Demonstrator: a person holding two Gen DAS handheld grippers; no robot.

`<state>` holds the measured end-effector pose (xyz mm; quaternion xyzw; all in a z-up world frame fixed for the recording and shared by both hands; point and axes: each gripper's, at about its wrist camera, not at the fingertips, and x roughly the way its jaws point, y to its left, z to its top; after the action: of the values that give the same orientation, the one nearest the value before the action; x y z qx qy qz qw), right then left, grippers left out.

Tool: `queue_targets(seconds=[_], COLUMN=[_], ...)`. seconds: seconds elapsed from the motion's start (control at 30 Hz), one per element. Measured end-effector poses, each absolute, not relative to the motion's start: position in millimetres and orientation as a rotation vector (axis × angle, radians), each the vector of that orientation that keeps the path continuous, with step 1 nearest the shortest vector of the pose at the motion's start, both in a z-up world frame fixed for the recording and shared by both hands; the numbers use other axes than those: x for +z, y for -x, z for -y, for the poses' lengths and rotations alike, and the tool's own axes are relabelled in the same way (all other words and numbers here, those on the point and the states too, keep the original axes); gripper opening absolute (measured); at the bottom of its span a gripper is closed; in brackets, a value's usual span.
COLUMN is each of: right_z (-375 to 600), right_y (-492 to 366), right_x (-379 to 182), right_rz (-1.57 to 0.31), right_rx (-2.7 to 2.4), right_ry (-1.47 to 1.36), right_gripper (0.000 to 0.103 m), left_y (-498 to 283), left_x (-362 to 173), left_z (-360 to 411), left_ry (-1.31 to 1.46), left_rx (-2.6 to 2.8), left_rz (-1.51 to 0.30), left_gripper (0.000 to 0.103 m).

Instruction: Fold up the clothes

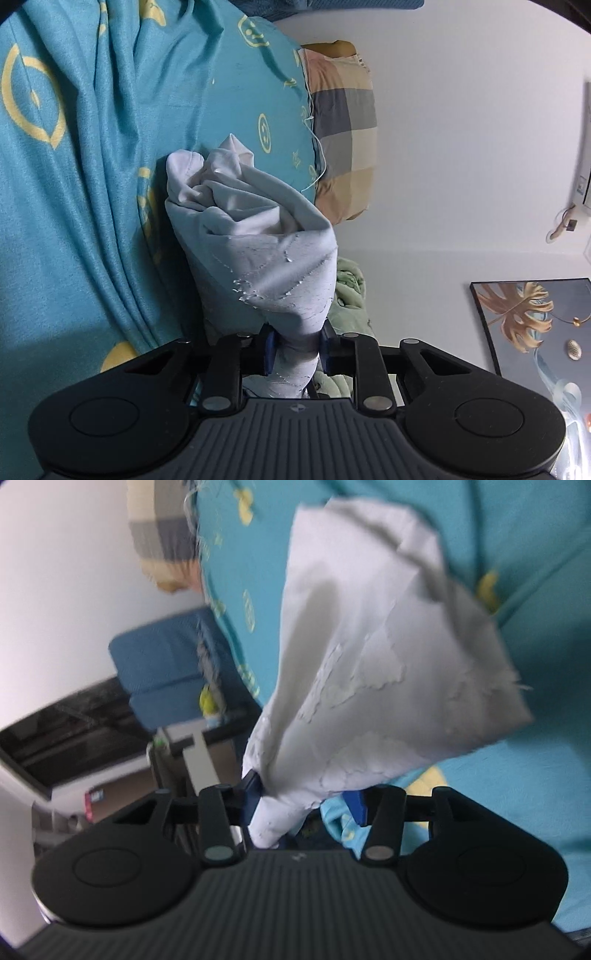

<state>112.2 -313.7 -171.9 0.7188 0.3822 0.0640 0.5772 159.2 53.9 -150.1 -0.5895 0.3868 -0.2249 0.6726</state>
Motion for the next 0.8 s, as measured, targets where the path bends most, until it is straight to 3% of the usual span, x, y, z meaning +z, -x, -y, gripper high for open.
queue_targets(seconds=[0.43,0.57,0.6,0.63,0.67,0.7,0.8], right_z=[341,338,337,337,338,338,338], right_y=[-57,-69,-71,-72,-72,-73,-77], right_x=[-185,-171,-167,-165,-162,-160,-149], right_rz=[-0.792,-0.832,-0.827,-0.809,-0.79,-0.772,-0.722], right_rx=[-0.152,-0.128,-0.122,-0.114,-0.107,-0.099,-0.066], right_ry=[-1.817,-1.631,-1.591,-1.577,-1.563,-1.549,-1.497], right_gripper=[0.053,0.053,0.048,0.033,0.028,0.025,0.019], left_y=[-149,-148,-149,-150,-150,-150,-152], left_x=[-170,-176,-178,-180,-183,-186,-195], left_z=[-69,-71,-71,-72,-72,-72,-69], left_ry=[1.383,1.41,1.414,1.419,1.423,1.426,1.424], left_rx=[-0.439,-0.431,-0.423,-0.414,-0.406,-0.398,-0.388], left_rz=[-0.909,-0.912,-0.918,-0.925,-0.94,-0.961,-1.015], left_gripper=[0.024,0.026,0.031,0.034,0.046,0.056,0.073])
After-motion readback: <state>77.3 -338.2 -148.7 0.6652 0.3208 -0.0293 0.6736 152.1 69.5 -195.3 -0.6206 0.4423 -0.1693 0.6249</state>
